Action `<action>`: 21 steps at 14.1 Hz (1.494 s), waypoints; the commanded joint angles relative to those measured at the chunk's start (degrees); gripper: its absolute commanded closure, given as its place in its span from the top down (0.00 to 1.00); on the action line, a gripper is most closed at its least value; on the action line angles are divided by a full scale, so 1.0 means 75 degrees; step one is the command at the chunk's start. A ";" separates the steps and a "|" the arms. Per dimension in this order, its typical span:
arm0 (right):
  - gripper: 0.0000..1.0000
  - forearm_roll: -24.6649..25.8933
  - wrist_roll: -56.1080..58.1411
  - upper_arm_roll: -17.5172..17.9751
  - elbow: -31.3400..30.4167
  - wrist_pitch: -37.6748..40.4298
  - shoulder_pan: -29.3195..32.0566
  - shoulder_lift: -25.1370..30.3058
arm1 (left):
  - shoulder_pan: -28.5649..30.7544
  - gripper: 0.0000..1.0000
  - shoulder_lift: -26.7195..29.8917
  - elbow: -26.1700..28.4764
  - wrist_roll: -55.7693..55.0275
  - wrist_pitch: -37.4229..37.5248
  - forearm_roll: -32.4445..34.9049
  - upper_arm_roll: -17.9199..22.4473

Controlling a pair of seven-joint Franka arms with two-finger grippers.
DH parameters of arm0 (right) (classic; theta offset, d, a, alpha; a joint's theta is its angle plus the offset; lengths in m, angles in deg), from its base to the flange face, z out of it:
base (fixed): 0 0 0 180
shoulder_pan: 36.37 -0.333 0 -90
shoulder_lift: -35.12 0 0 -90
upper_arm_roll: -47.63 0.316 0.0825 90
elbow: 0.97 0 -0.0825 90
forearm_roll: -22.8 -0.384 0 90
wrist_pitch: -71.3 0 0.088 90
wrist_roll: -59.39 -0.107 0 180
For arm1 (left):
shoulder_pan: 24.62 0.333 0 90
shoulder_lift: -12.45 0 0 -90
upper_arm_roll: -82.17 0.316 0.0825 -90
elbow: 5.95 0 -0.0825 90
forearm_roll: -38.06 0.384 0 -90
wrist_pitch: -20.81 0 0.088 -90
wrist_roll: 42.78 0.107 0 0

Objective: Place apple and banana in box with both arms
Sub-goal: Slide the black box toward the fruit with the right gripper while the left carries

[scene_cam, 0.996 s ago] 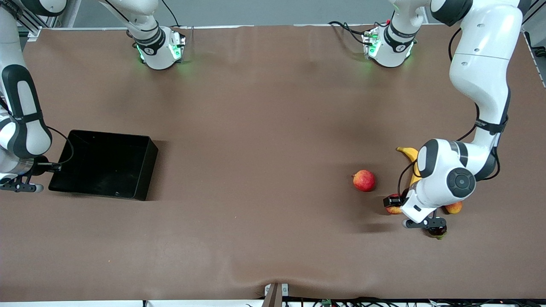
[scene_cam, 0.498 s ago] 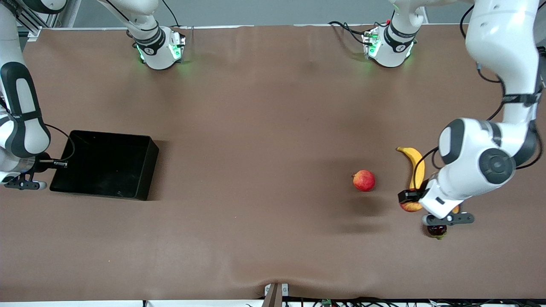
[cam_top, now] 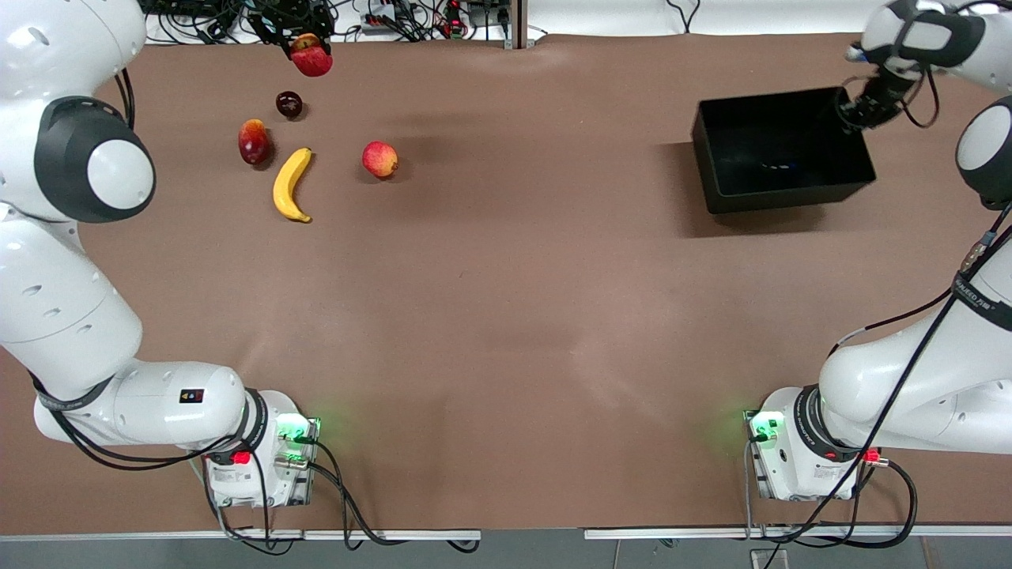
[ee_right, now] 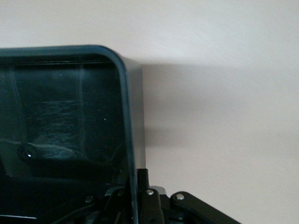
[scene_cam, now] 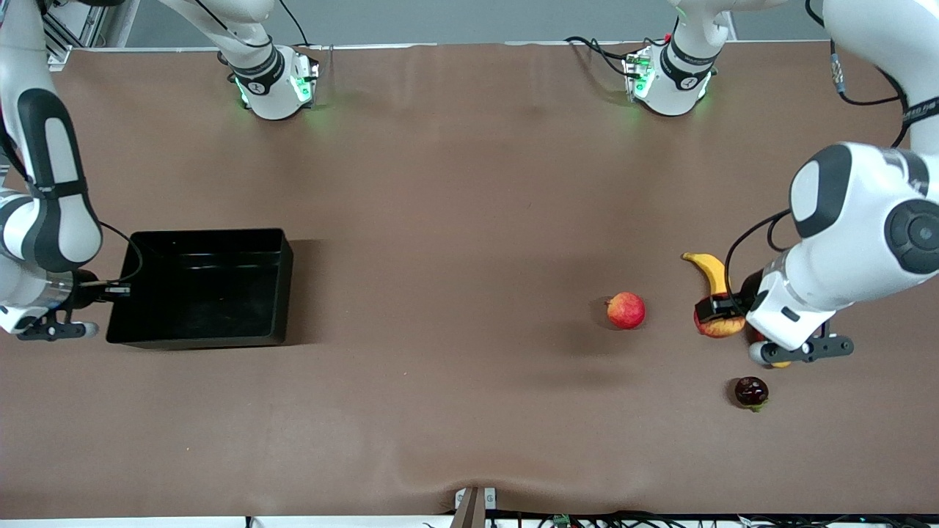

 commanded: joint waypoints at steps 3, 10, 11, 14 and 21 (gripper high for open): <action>0.00 -0.1482 -0.0347 0.0348 0.0600 0.0753 -0.1165 0.0147 | 0.0023 0.00 0.0776 0.0045 -0.0963 0.1058 -0.0128 -0.0348; 0.00 -0.1956 -0.4291 0.0348 0.0565 0.0346 -0.4034 -0.0169 | 0.0093 0.00 0.1574 0.0408 -0.1106 0.1787 -0.0128 -0.0442; 0.00 -0.1956 -0.4948 0.0348 0.0565 0.0006 -0.4422 -0.0297 | 0.0058 0.00 0.1540 0.0466 -0.1094 0.1729 -0.0128 -0.0442; 0.00 -0.1956 -0.5820 0.0360 0.0599 -0.0873 -0.5430 -0.0801 | 0.0046 0.00 0.1691 0.1203 -0.1093 0.1225 -0.0128 -0.0546; 0.99 -0.1816 -0.6970 0.0313 0.0600 -0.2036 -0.6933 -0.1295 | 0.0058 0.00 0.2277 0.3148 -0.1864 -0.0215 -0.0152 -0.1154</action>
